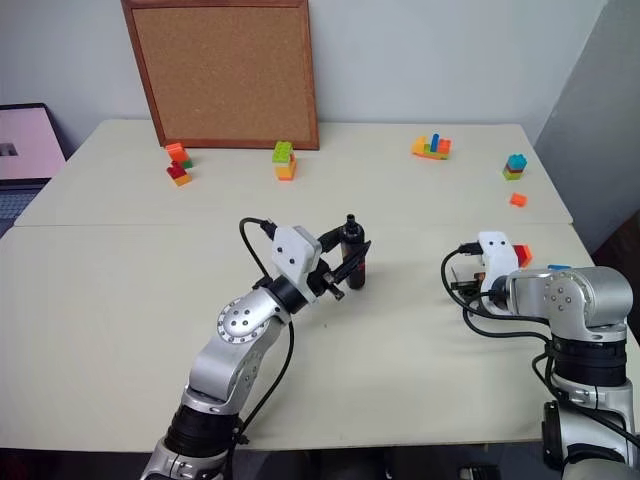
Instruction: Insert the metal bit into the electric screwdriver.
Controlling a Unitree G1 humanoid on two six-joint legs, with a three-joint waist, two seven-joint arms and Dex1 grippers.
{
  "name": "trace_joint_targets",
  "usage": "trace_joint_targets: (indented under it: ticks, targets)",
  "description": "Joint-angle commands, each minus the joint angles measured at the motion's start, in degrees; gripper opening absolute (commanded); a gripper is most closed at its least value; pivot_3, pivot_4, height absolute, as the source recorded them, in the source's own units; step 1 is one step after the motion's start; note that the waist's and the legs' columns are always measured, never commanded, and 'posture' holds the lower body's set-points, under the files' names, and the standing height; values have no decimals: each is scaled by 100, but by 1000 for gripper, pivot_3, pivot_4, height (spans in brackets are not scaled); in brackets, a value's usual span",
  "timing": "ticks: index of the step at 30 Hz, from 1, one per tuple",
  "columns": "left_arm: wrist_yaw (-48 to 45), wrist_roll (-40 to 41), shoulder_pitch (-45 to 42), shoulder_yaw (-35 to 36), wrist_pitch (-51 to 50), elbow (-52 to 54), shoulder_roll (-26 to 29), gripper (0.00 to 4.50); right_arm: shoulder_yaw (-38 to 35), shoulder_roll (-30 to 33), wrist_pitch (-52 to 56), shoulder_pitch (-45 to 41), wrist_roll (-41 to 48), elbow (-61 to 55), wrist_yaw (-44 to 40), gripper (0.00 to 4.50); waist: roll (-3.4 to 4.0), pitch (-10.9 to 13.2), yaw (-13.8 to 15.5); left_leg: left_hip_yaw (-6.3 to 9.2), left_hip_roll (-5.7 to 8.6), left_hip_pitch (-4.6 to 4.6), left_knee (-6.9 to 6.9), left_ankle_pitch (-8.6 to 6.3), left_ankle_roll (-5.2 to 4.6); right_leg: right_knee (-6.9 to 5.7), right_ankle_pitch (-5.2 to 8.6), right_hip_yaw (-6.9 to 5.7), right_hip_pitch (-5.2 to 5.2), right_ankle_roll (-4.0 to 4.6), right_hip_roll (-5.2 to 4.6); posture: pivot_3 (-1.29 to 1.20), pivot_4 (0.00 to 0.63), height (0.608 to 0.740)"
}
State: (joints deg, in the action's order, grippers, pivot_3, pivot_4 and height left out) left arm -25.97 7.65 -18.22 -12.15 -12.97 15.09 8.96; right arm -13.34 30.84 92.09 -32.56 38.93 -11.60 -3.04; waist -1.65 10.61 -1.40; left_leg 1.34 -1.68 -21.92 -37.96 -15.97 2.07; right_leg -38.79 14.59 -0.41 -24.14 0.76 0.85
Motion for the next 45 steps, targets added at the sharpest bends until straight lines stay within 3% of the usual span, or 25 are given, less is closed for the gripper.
trace_joint_targets:
  ticks: [1,5,11,15,22,29,45]
  targets:
    - [-189,213,-319,109,-49,62,46,1674,-529,-412,41,63,215,-929,201,0,0,0,-4,1,-1,-1,0,0,0,2,0,-2,-1,0,0,0,150,740]
    - [-319,397,-586,360,-140,-172,146,1674,-669,-1076,-89,22,136,-1769,236,0,1,0,-21,3,-1,0,2,0,0,1,0,-3,-3,0,2,0,150,740]
    - [-278,1267,-839,890,-1113,102,78,1673,-645,-1147,-1081,79,94,-2131,-205,0,4,2,-20,5,1,1,-1,0,0,5,0,-7,-7,0,0,0,150,740]
    - [-426,1745,-655,1116,-1565,428,271,1673,-424,-1055,-2446,378,-101,-1991,-833,0,4,2,-19,6,0,-1,2,0,0,18,1,-8,-6,-1,0,0,150,740]
    - [-881,1515,-574,669,-1124,783,695,1673,-179,-1066,-3931,180,-106,-1884,-1588,0,6,4,-22,5,-1,2,3,0,0,18,2,-5,-7,-2,0,0,150,740]
    - [-1512,1459,-622,609,-619,185,1038,1673,-245,-1275,-4723,-60,515,-2032,-2041,0,7,4,-22,5,-1,6,3,0,0,14,2,-6,-5,-1,0,0,150,740]
    - [-1777,1400,-350,466,-425,-150,1001,1673,303,-1517,-5341,127,995,-2116,-2077,0,8,5,-19,8,-7,5,2,0,0,10,1,-6,-6,-1,-5,0,150,740]
